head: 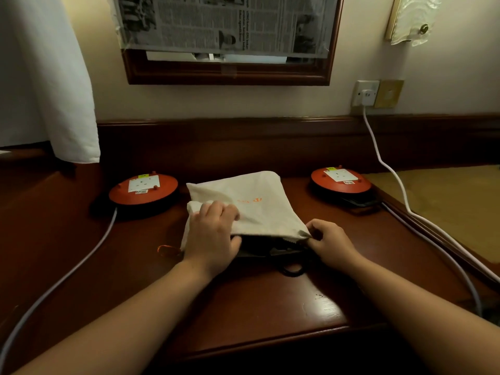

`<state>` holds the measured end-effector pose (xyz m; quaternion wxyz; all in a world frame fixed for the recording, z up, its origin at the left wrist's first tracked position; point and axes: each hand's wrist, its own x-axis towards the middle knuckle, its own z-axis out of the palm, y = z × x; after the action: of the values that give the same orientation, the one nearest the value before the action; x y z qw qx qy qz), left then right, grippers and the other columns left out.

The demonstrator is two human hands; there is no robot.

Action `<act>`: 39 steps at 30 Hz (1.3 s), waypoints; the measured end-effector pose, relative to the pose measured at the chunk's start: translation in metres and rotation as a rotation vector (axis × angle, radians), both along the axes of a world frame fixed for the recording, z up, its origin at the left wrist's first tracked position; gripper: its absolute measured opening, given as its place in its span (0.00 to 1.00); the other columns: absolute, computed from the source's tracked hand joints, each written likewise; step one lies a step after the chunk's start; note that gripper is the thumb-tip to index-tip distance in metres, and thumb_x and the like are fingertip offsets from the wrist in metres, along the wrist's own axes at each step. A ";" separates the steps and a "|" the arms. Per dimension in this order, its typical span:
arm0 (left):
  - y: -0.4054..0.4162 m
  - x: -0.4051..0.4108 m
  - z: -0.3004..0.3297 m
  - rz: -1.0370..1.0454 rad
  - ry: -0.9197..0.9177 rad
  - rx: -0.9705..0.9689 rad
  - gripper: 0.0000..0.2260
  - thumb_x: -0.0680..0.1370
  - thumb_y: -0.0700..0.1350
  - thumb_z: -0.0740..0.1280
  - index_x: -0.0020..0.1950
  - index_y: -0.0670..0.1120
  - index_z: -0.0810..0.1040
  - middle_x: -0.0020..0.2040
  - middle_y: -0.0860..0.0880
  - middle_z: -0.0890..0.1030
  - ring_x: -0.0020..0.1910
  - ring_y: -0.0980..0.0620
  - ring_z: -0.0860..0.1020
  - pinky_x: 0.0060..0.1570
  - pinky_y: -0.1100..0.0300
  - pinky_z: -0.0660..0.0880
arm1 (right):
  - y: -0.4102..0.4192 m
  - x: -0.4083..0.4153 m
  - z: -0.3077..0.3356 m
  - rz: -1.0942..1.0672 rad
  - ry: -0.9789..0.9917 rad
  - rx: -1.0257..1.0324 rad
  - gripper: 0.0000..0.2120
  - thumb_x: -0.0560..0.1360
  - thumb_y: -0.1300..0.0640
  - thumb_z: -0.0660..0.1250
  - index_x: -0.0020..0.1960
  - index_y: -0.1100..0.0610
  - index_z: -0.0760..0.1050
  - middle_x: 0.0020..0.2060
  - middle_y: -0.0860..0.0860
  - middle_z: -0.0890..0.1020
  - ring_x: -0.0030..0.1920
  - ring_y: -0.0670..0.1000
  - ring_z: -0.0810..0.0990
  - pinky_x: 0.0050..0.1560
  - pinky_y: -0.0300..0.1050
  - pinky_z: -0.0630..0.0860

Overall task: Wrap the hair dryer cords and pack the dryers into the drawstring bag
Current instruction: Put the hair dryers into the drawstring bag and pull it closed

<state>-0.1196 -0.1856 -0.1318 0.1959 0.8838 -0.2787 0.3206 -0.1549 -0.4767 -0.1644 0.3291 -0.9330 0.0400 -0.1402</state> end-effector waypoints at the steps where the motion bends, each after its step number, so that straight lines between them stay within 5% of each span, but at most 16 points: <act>1: -0.004 -0.006 -0.004 -0.042 -0.051 0.018 0.12 0.71 0.49 0.74 0.50 0.49 0.76 0.48 0.49 0.77 0.49 0.46 0.74 0.50 0.49 0.72 | 0.000 -0.001 -0.001 -0.004 -0.014 0.014 0.10 0.75 0.62 0.73 0.42 0.47 0.80 0.39 0.44 0.84 0.43 0.47 0.82 0.45 0.48 0.78; 5: -0.043 -0.034 -0.024 -0.356 -0.152 0.203 0.13 0.72 0.55 0.75 0.48 0.48 0.81 0.48 0.48 0.78 0.49 0.46 0.75 0.49 0.50 0.73 | 0.000 -0.008 -0.002 -0.011 -0.054 0.078 0.11 0.73 0.63 0.75 0.40 0.48 0.79 0.37 0.45 0.84 0.40 0.46 0.82 0.42 0.46 0.78; 9: -0.084 -0.044 -0.036 -0.274 -0.058 0.313 0.17 0.72 0.63 0.71 0.47 0.50 0.83 0.47 0.50 0.79 0.49 0.48 0.75 0.47 0.52 0.75 | 0.003 -0.015 -0.002 0.032 -0.058 0.041 0.08 0.75 0.62 0.74 0.44 0.48 0.83 0.38 0.44 0.85 0.41 0.45 0.82 0.40 0.39 0.75; 16: -0.106 -0.044 -0.044 -0.217 -0.077 0.226 0.10 0.75 0.53 0.69 0.40 0.47 0.82 0.42 0.49 0.77 0.45 0.46 0.75 0.42 0.52 0.72 | 0.000 -0.024 0.001 0.035 -0.056 0.043 0.07 0.74 0.62 0.75 0.46 0.50 0.84 0.39 0.44 0.86 0.41 0.44 0.83 0.45 0.44 0.82; 25: -0.096 -0.037 -0.042 -0.141 -0.011 0.034 0.11 0.83 0.51 0.64 0.47 0.49 0.83 0.40 0.52 0.81 0.33 0.50 0.79 0.29 0.55 0.77 | 0.001 -0.035 0.010 0.123 -0.010 0.075 0.01 0.75 0.56 0.77 0.46 0.52 0.85 0.40 0.45 0.86 0.41 0.43 0.83 0.41 0.36 0.79; 30: -0.096 -0.036 -0.039 -0.159 0.072 -0.040 0.09 0.78 0.50 0.72 0.43 0.48 0.77 0.35 0.51 0.80 0.29 0.49 0.78 0.25 0.56 0.76 | 0.002 -0.038 0.015 0.164 -0.002 0.166 0.03 0.75 0.58 0.77 0.46 0.55 0.84 0.39 0.49 0.87 0.39 0.44 0.85 0.40 0.36 0.79; 34: -0.092 -0.031 -0.048 -0.232 0.181 -0.075 0.05 0.77 0.47 0.73 0.44 0.47 0.81 0.39 0.49 0.83 0.37 0.46 0.81 0.36 0.52 0.79 | 0.004 -0.041 0.016 0.154 -0.011 0.252 0.05 0.74 0.60 0.78 0.46 0.60 0.83 0.37 0.51 0.87 0.36 0.42 0.85 0.37 0.34 0.77; 39: -0.087 -0.034 -0.050 -0.324 0.333 -0.105 0.10 0.81 0.42 0.68 0.61 0.44 0.84 0.54 0.47 0.85 0.55 0.48 0.81 0.60 0.54 0.77 | 0.006 -0.045 0.023 0.167 -0.008 0.367 0.07 0.75 0.65 0.76 0.49 0.68 0.82 0.35 0.48 0.85 0.32 0.38 0.83 0.34 0.30 0.76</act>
<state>-0.1532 -0.2730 -0.1821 0.3337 0.8568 -0.3638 0.1489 -0.1996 -0.4706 -0.1410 0.5043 -0.8568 -0.0142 -0.1065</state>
